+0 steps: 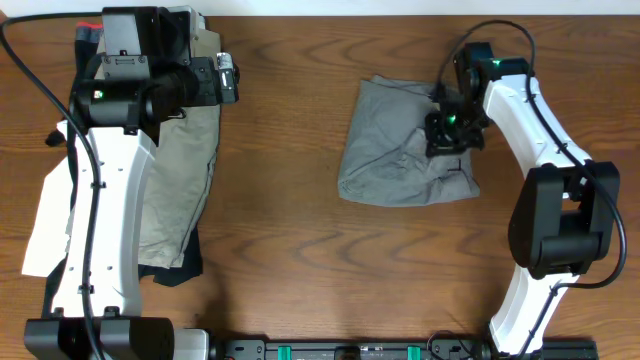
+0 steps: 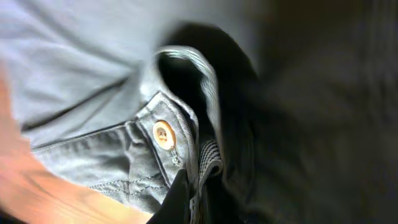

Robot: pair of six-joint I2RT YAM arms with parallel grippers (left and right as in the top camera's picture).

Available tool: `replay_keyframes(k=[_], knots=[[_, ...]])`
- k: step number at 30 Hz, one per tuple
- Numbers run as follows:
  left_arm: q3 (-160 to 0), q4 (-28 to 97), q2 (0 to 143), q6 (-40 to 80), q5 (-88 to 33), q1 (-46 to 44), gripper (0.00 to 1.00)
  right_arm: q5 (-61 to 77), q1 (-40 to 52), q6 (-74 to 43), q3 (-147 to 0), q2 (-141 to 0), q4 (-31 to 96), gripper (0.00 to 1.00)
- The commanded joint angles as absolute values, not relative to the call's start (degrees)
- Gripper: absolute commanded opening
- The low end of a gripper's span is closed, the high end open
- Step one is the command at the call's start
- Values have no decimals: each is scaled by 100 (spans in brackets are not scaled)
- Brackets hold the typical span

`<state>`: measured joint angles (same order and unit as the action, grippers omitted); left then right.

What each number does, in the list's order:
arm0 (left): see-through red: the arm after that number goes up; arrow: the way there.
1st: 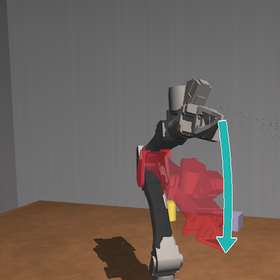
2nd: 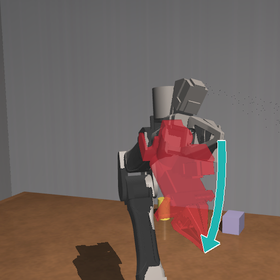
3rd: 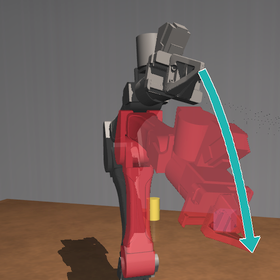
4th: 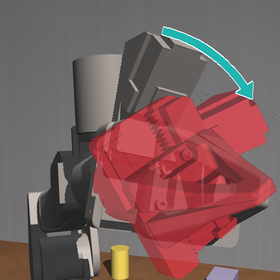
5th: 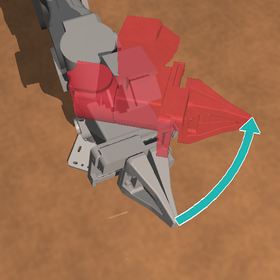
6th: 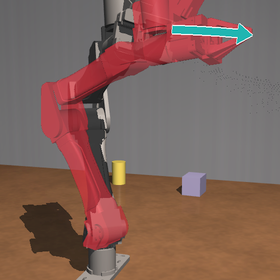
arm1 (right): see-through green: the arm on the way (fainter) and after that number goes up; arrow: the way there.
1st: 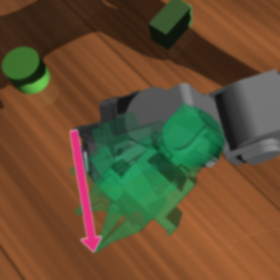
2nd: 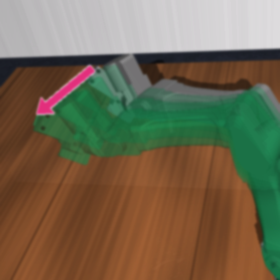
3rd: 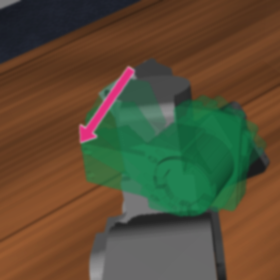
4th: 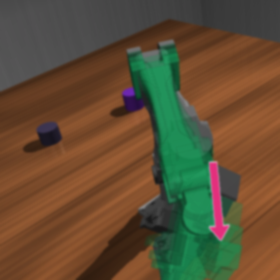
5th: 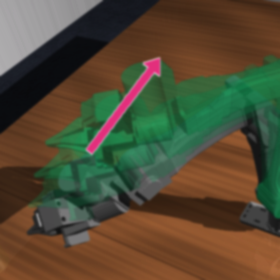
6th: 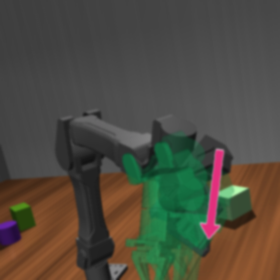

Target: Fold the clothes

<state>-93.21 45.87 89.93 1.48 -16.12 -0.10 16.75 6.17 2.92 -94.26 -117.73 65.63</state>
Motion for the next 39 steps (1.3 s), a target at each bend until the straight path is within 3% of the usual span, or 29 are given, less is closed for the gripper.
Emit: replay_keyframes(k=[1,7,15,17,23,25,27,28,35,39], knots=[[-9282,4532,9039,106,-1555,10,98,2493,788,2445,-9430,-11734,6451,1],[-9282,4534,9039,108,-1555,10,98,3435,784,4932,-9435,-11721,6941,1],[-9282,4427,9039,108,-1555,10,98,3756,784,8029,-9435,-11721,9017,1],[-9282,4383,9039,108,-1555,10,98,3651,770,8344,-9435,-11721,9334,1],[-9282,4362,9039,108,-1555,10,98,3124,519,7253,-9435,-11721,9146,7],[-9282,4359,9039,106,-1555,10,98,2926,338,6224,-9435,-11721,8720,15],[-9282,4359,9039,106,-1555,10,98,2722,110,5107,-9435,-11721,8276,36],[-9282,4359,9039,106,-1555,10,98,2670,1,4657,-9437,-11721,8119,37],[-9282,4359,9054,106,-1555,10,98,2928,-829,2346,-9450,-11721,7867,20],[-9282,4342,9076,108,-1557,10,98,3369,-943,2141,-9450,-11721,7896,26]])
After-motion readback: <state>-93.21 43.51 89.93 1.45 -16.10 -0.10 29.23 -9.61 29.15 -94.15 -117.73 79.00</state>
